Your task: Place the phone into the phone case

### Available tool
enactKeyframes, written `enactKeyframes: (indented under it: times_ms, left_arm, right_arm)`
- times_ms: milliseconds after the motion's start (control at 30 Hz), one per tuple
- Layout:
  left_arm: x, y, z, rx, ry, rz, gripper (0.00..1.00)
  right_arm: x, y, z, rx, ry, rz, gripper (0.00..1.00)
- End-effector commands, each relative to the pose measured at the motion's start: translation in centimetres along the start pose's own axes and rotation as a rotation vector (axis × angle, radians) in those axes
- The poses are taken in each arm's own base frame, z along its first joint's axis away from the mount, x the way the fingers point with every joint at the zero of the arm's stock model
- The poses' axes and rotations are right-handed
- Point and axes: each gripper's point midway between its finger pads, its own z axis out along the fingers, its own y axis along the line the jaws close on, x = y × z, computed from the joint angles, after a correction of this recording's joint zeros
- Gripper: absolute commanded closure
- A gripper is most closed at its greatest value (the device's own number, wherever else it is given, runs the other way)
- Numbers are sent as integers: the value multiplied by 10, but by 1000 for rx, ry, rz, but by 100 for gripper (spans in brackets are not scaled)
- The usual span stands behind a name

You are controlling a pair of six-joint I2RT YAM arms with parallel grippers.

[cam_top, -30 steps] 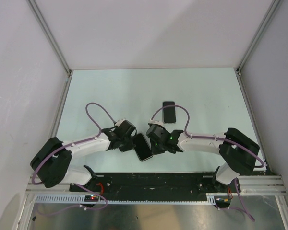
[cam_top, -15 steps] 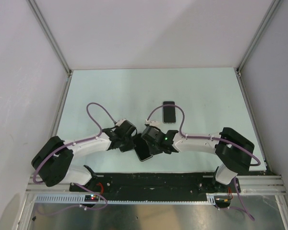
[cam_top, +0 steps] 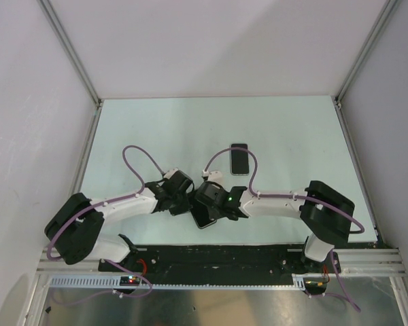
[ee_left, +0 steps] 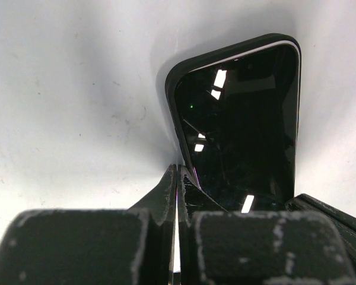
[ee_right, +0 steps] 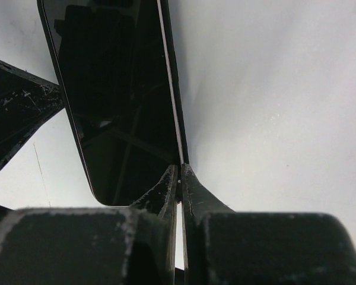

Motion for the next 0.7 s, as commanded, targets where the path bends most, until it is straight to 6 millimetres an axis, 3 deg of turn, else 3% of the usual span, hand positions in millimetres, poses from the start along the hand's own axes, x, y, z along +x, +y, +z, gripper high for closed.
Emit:
enactKeyframes:
  times_ms: [0,300,667]
  left_arm:
    - [-4,-7,1,16,-12,0,100]
    - [-4,-8,2,15,-12,1,100]
    - [-4,-8,3,12,-11,-5,100]
  right_arm:
    - [90,-12,28,38,241,-39,95]
    - [93,-9,12,-55,246,-5,89]
    - [99,-16,7,-110,266,24,90]
